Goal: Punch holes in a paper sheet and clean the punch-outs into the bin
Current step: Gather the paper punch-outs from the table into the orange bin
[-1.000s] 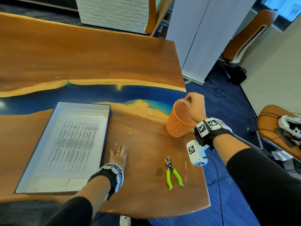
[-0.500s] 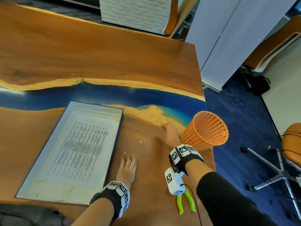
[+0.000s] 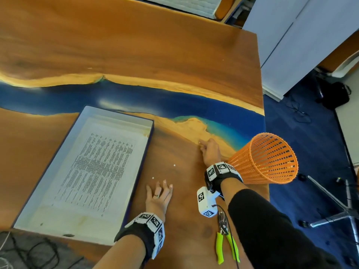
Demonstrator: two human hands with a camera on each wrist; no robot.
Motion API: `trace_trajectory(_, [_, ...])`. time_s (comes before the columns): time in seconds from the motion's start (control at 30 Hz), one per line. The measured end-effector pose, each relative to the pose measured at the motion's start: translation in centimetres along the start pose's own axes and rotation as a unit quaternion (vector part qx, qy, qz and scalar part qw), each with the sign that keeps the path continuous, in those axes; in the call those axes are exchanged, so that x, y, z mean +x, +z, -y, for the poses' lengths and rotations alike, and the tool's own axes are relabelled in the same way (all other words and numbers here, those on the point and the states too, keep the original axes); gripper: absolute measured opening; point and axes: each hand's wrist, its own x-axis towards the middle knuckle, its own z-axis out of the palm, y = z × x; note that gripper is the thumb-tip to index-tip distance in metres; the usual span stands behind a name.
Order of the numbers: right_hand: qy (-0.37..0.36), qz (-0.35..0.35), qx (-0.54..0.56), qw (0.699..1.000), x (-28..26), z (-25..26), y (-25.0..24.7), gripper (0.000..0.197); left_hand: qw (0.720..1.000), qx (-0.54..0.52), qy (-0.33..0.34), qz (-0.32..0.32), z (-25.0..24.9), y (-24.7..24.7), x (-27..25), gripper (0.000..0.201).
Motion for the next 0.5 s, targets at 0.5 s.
trace_trajectory(0.5, [0.016,-0.052,0.029,0.998,0.79,-0.46,0.42,0.01,1.0,-0.017,0.002,0.013,0.02,-0.34,-0.18,0.087])
